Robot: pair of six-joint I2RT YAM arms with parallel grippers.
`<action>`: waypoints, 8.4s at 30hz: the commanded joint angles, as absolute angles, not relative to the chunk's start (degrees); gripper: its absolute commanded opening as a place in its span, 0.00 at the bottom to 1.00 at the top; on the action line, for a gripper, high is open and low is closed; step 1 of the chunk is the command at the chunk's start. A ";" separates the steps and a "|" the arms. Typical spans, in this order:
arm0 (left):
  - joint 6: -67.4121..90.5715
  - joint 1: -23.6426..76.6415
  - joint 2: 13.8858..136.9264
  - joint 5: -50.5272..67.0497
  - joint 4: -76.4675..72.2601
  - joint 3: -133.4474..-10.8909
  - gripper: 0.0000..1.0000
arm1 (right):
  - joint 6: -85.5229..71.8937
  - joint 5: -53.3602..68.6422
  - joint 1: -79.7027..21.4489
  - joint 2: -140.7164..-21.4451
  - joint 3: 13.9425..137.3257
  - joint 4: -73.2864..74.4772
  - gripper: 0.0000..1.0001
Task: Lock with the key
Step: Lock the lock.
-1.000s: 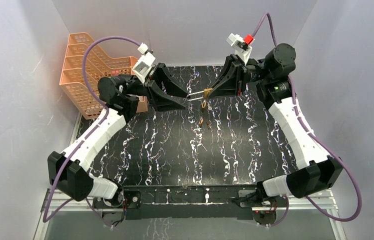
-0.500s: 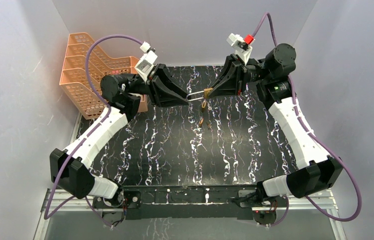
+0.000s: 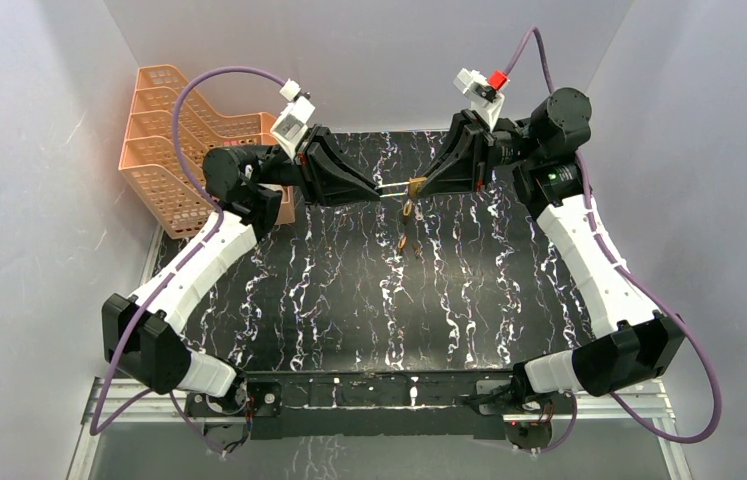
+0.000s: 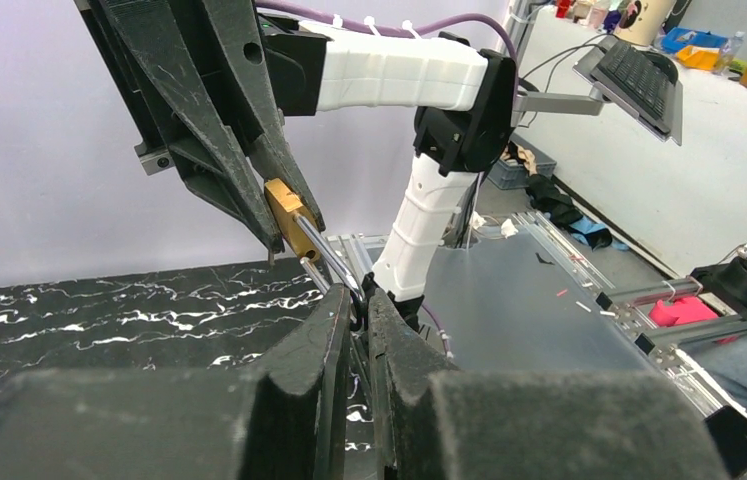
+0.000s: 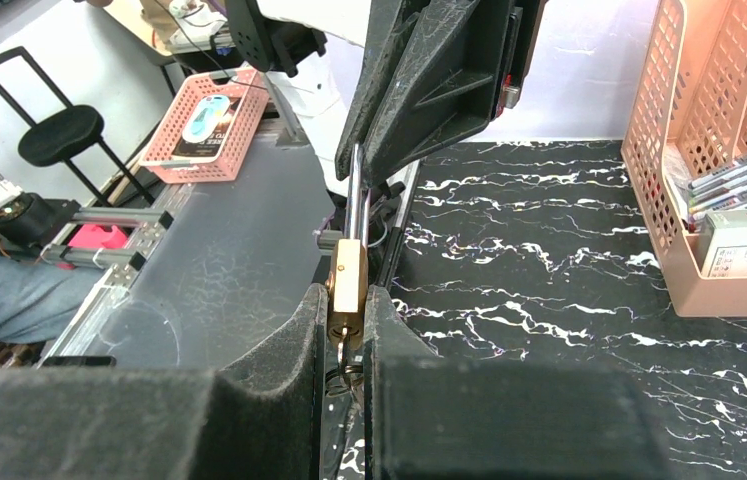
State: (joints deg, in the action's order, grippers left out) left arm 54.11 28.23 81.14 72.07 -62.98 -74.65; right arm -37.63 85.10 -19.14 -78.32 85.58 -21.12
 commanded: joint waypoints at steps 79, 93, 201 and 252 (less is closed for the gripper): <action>55.93 37.21 81.20 59.81 -65.65 -66.63 0.00 | -35.75 62.63 -24.59 -70.47 78.81 -30.28 0.00; 51.80 39.23 82.79 57.91 -65.68 -66.68 0.00 | -37.06 61.73 -25.72 -70.93 79.55 -30.60 0.00; 44.53 23.21 74.26 58.31 -59.64 -61.16 0.00 | -13.12 61.52 -20.19 -66.65 80.23 1.35 0.72; 45.18 23.24 76.73 58.80 -60.78 -61.33 0.00 | -19.78 62.85 -20.28 -69.96 76.90 -8.77 0.00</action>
State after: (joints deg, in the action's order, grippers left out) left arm 45.47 23.29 76.71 59.64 -57.82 -61.30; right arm -19.38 62.61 -19.90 -70.26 76.97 -5.89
